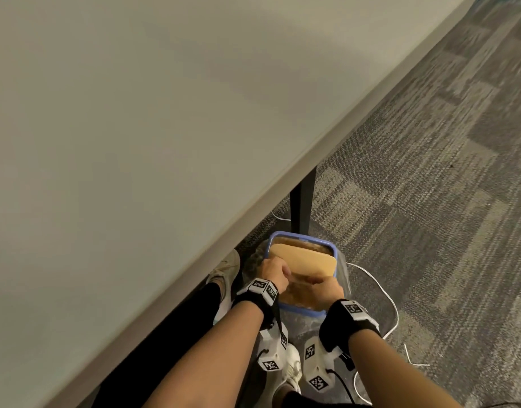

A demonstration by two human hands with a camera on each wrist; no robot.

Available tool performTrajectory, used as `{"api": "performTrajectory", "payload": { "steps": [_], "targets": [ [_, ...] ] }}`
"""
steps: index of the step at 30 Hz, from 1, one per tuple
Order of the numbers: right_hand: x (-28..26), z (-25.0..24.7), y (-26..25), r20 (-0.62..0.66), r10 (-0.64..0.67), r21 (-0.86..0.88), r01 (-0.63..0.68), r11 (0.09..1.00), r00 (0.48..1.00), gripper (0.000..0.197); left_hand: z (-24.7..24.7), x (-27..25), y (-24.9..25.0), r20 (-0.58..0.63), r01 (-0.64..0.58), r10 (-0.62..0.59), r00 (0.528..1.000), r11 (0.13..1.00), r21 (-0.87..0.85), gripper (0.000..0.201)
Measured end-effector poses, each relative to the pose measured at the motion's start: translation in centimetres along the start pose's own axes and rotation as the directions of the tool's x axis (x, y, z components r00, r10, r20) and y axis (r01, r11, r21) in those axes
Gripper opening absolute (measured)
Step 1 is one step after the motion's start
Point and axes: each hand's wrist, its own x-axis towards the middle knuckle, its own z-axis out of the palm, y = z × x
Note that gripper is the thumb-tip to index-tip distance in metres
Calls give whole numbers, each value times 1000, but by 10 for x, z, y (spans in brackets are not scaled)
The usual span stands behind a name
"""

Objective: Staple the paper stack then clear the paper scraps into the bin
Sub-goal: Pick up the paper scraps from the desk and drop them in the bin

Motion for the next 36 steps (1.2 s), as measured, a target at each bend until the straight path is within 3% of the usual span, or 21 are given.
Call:
{"api": "performTrajectory", "payload": {
  "steps": [3, 6, 10, 14, 15, 17, 20, 22, 25, 28, 30, 33, 36],
  "targets": [
    [-12, -10, -5, 3, -7, 12, 7, 1000, 1000, 36, -14, -12, 10, 37, -23, 21, 999, 999, 33, 20],
    [-29, -28, -19, -3, -38, 215, 37, 976, 999, 34, -33, -36, 31, 83, -70, 61, 995, 991, 113, 13],
    [-82, -67, -45, -76, -2, 600, 47, 798, 997, 31, -53, -93, 67, 95, -168, 155, 983, 973, 160, 33],
    [-155, -109, -55, -233, -71, 719, 221, 659, 970, 32, -80, -179, 98, -43, -329, 346, 937, 918, 222, 26],
    [-175, -121, -54, -329, -99, 693, 311, 650, 939, 29, -88, -204, 102, -85, -367, 396, 914, 899, 237, 23],
    [-216, -145, -55, -546, -178, 537, 505, 676, 819, 27, -109, -257, 107, -162, -441, 491, 856, 857, 267, 20],
    [-303, -173, -77, -766, -332, 255, 734, 630, 551, 29, -147, -341, 98, -257, -492, 566, 783, 817, 301, 21],
    [-371, -176, -107, -782, -479, 115, 848, 518, 398, 28, -175, -392, 82, -347, -509, 582, 735, 812, 285, 20],
    [-457, -150, -158, -597, -748, -13, 930, 368, 288, 23, -217, -453, 48, -522, -510, 564, 640, 820, 261, 20],
    [-505, -96, -207, -223, -944, -184, 941, 285, 242, 19, -258, -496, 6, -653, -380, 474, 590, 877, 293, 18],
    [-524, -49, -231, 76, -954, -370, 896, 244, 291, 21, -284, -518, -28, -703, -250, 390, 595, 921, 299, 16],
    [-532, 15, -262, 439, -828, -553, 831, 58, 350, 39, -318, -543, -86, -733, -7, 220, 644, 960, 281, 16],
    [-542, 63, -284, 598, -689, -642, 760, -106, 409, 55, -338, -555, -143, -693, 236, 2, 721, 940, 248, 26]
  ]
}}
